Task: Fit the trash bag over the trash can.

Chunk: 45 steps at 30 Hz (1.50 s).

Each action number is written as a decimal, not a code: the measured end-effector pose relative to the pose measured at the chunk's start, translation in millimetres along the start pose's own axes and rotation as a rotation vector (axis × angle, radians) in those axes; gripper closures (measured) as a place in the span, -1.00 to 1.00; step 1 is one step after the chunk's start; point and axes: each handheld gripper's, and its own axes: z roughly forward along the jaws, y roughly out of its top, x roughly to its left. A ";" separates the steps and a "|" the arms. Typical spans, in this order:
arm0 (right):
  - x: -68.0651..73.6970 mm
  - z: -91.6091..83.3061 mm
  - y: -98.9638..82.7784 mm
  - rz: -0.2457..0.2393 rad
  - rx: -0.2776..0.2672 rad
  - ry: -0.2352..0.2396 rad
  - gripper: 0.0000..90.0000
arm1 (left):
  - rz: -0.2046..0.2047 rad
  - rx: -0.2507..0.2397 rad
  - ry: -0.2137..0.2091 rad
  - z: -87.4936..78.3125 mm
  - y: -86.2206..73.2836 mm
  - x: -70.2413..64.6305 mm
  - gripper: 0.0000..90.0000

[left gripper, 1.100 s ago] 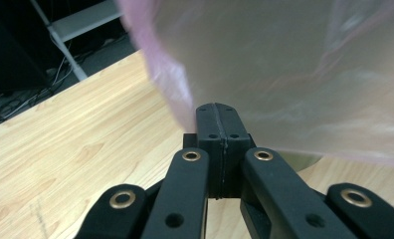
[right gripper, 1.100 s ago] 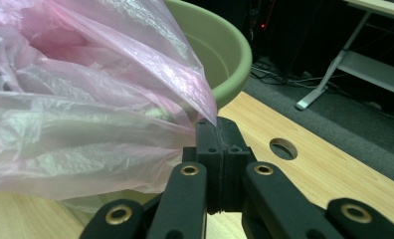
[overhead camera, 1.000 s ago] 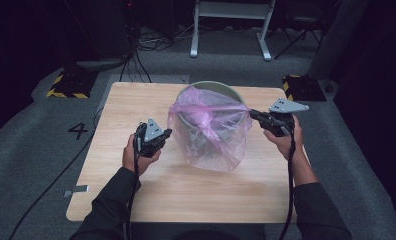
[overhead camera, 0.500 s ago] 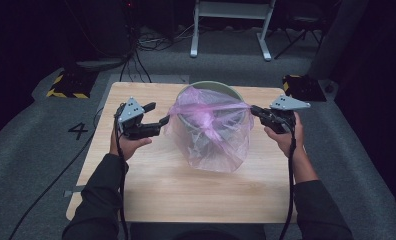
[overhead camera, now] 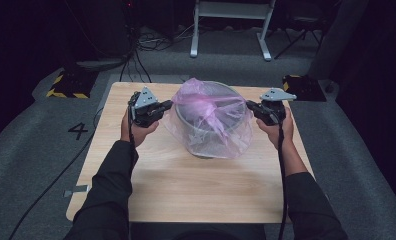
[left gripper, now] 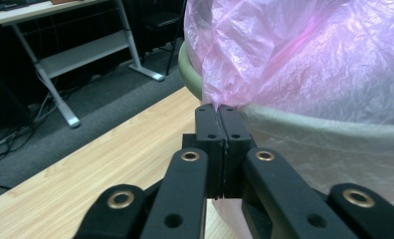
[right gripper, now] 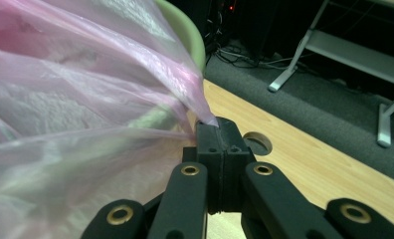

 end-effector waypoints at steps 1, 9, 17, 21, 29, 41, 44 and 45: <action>0.1 1.9 -0.6 0.005 0.004 -0.001 1.00 | 0.001 -0.003 0.008 1.6 -0.5 0.1 1.00; -2.1 12.2 -1.6 0.035 0.021 0.019 1.00 | -0.015 0.031 0.028 15.0 2.0 2.4 1.00; -4.2 13.8 -3.1 0.056 0.024 0.090 1.00 | -0.045 0.057 -0.029 20.9 1.3 8.5 1.00; -3.3 12.5 -3.3 0.057 0.015 0.128 1.00 | -0.020 0.066 -0.047 15.2 0.7 2.3 1.00; 6.0 -9.3 -13.9 0.016 -0.004 0.172 1.00 | 0.074 0.049 -0.019 -17.4 -7.5 -23.3 1.00; 8.0 -64.7 -18.9 -0.051 -0.088 0.168 0.86 | -0.022 -0.036 -0.081 -76.8 -9.3 -63.4 -0.57; 10.5 -72.0 -20.1 -0.074 -0.079 0.178 0.70 | -0.005 -0.010 -0.109 -76.6 -16.8 -80.9 -0.62; 11.5 -73.5 -19.9 -0.100 -0.072 0.189 0.55 | -0.002 -0.006 -0.105 -75.1 -18.8 -85.3 -0.63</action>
